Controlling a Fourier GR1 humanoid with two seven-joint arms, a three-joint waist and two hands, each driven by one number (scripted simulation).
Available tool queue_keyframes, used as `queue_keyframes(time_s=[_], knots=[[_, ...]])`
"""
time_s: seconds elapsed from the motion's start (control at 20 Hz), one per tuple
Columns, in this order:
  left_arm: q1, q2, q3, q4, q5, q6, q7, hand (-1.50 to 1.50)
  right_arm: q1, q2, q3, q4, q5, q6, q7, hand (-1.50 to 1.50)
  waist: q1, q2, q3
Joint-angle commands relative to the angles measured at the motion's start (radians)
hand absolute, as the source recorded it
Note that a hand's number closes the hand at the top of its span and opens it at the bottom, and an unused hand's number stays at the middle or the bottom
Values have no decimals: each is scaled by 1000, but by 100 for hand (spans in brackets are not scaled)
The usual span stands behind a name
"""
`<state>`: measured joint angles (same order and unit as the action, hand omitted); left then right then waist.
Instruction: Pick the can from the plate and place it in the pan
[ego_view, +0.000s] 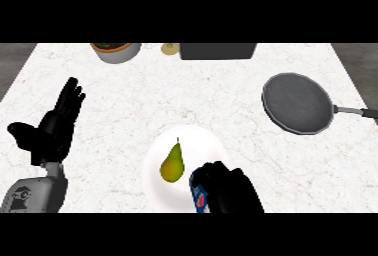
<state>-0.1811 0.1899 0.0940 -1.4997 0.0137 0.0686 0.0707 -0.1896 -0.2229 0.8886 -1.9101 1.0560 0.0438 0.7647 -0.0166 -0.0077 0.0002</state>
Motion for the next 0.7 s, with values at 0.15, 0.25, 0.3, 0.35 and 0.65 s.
queue_keyframes(time_s=[0.15, 0.25, 0.3, 0.35, 0.65], knots=[[-41, 34, 33, 31, 16, -26, 21, 0, 15, -44, -173, -151, 35, -61, -3, 150, 12, 7, 0], [-49, -24, 0, 97, -18, 6, -59, 0, 32, -6, -196, -153, 15, -106, -10, 150, 10, 9, 0], [-30, 20, 15, 17, 1, -19, 0, 0, 18, -34, -295, -180, -95, -110, -62, 150, 18, 9, 1], [-1, 8, 10, -5, 15, -28, 2, 0, 30, -6, -299, -176, -95, -122, -44, 150, 19, 8, 0], [-37, 18, 19, 6, 29, -44, 30, 0, -78, -54, -663, -3, -427, -141, -230, 150, 29, 13, 1]])
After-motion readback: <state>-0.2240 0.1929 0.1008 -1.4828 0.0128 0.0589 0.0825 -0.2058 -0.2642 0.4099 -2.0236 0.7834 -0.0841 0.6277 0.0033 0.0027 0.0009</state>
